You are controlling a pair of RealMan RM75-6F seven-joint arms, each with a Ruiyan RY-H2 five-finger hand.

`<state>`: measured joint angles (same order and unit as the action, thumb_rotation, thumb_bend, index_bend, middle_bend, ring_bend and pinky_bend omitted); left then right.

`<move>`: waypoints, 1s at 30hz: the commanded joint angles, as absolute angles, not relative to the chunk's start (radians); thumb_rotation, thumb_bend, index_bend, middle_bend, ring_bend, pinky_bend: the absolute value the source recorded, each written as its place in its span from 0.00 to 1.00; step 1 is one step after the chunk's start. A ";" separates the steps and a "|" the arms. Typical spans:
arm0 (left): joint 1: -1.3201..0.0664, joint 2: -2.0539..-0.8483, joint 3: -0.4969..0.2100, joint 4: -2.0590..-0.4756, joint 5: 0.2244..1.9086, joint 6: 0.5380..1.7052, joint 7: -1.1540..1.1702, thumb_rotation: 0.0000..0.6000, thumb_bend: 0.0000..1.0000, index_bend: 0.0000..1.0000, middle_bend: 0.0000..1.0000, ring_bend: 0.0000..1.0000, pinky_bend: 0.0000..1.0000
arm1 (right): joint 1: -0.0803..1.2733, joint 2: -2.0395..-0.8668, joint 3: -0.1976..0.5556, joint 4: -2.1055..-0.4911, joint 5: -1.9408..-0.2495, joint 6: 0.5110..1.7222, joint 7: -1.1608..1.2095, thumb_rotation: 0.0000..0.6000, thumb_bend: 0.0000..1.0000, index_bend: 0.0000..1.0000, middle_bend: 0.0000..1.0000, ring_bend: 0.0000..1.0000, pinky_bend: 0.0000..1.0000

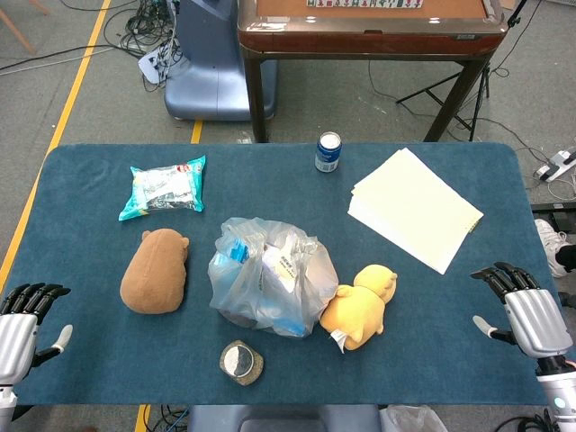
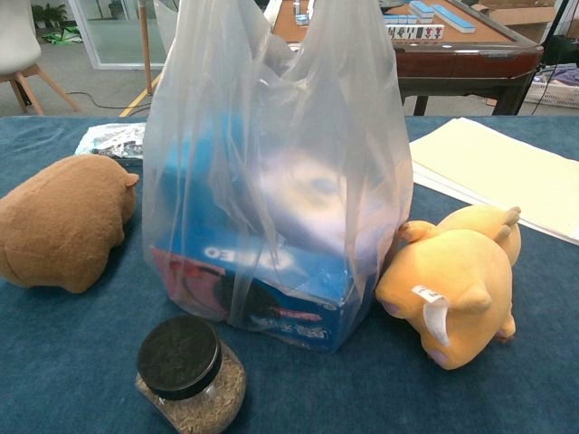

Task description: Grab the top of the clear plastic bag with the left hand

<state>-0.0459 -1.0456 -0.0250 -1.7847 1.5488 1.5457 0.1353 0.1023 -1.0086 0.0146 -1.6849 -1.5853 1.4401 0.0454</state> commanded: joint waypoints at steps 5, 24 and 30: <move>-0.056 -1.044 -0.028 -1.779 1.539 1.526 0.120 1.00 0.30 0.26 0.23 0.16 0.11 | 0.100 -1.005 0.015 -1.692 -1.583 1.443 0.038 1.00 0.18 0.27 0.27 0.14 0.21; -0.260 -0.835 -0.052 -1.806 1.680 1.327 -0.461 0.76 0.21 0.17 0.22 0.16 0.11 | 0.096 -0.990 0.018 -1.709 -1.601 1.466 0.033 1.00 0.18 0.27 0.27 0.14 0.21; -0.356 -0.785 -0.064 -1.832 1.765 1.301 -0.769 0.37 0.16 0.16 0.21 0.15 0.11 | 0.096 -0.992 0.018 -1.715 -1.599 1.466 0.025 1.00 0.18 0.27 0.27 0.14 0.21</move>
